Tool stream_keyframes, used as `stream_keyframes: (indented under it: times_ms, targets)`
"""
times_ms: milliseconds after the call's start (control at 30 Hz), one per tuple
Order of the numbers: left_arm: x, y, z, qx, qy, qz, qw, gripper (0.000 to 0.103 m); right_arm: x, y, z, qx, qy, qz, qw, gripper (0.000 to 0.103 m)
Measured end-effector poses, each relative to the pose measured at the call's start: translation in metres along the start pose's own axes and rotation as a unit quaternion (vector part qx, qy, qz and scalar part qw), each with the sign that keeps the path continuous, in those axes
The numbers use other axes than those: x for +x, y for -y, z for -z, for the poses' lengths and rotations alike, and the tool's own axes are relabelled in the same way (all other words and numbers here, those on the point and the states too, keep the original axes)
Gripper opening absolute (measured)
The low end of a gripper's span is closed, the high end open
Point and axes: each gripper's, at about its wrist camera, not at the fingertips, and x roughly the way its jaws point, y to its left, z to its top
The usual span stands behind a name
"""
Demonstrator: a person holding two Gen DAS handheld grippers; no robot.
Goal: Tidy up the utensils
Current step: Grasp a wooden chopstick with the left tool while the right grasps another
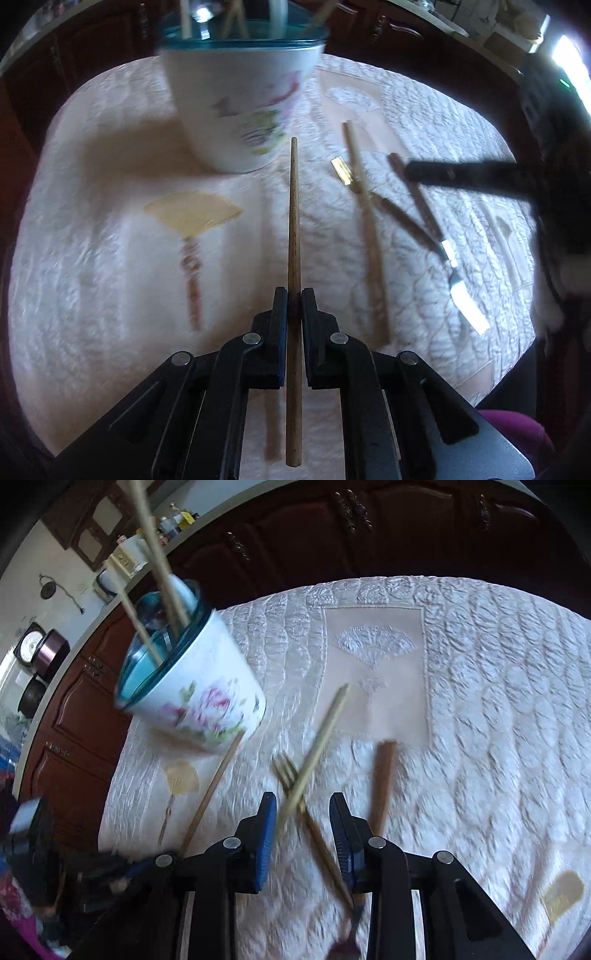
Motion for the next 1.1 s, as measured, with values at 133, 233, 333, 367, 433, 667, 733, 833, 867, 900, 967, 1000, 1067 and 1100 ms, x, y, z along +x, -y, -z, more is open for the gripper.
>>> stream_keyframes:
  times_ms: [133,233,333,367,433,667,733,833,867,900,967,1000,1067,1100]
  targets:
    - [-0.003,-0.01,0.006,-0.011,-0.002,-0.004,0.9999,0.006,0.033,0.006,-0.021,0.023,-0.019,0.017,0.999,0.03]
    - [-0.005,-0.012,0.009,-0.014,-0.002,-0.004,0.9999,0.006,0.052,0.01,-0.028,0.032,-0.032,0.024,0.999,0.019]
    - [-0.008,-0.017,0.015,-0.015,-0.004,-0.004,0.9999,0.006,0.05,0.011,-0.03,0.031,-0.031,0.02,0.999,0.011]
    - [-0.008,-0.019,0.017,-0.017,-0.006,-0.003,0.9998,0.006,0.048,0.011,-0.029,0.029,-0.032,0.016,0.999,0.009]
    - [-0.008,-0.021,0.02,-0.024,-0.009,0.0,0.9997,0.006,0.036,0.009,-0.024,0.022,-0.031,0.004,0.999,0.007]
    - [-0.015,-0.027,0.04,-0.045,-0.016,0.008,0.9988,0.006,-0.002,-0.019,0.029,-0.03,-0.05,-0.052,0.997,0.007]
    - [-0.016,-0.027,0.046,-0.044,-0.021,0.008,0.9988,0.006,0.001,-0.025,0.042,-0.039,-0.065,-0.052,0.996,0.007]
    - [-0.018,-0.027,0.051,-0.045,-0.024,0.007,0.9987,0.006,0.019,-0.025,0.054,-0.046,-0.095,-0.033,0.994,0.007]
    - [-0.019,-0.028,0.052,-0.048,-0.026,0.007,0.9985,0.006,0.024,-0.025,0.055,-0.049,-0.1,-0.024,0.993,0.007]
    - [-0.019,-0.03,0.053,-0.049,-0.027,0.008,0.9984,0.006,0.024,-0.025,0.055,-0.052,-0.099,-0.023,0.993,0.008]
    - [-0.02,-0.028,0.045,-0.051,-0.027,0.004,0.9983,0.007,0.023,-0.03,0.054,-0.055,-0.092,-0.021,0.994,0.022]
    - [-0.02,-0.03,0.045,-0.052,-0.026,0.0,0.9983,0.008,0.021,-0.032,0.052,-0.057,-0.089,-0.018,0.994,0.025]
    - [-0.021,-0.036,0.041,-0.054,-0.025,-0.004,0.9982,0.009,0.018,-0.035,0.047,-0.063,-0.083,-0.013,0.995,0.027]
    - [-0.021,-0.037,0.04,-0.055,-0.024,-0.008,0.9982,0.011,0.018,-0.037,0.045,-0.065,-0.081,-0.012,0.995,0.027]
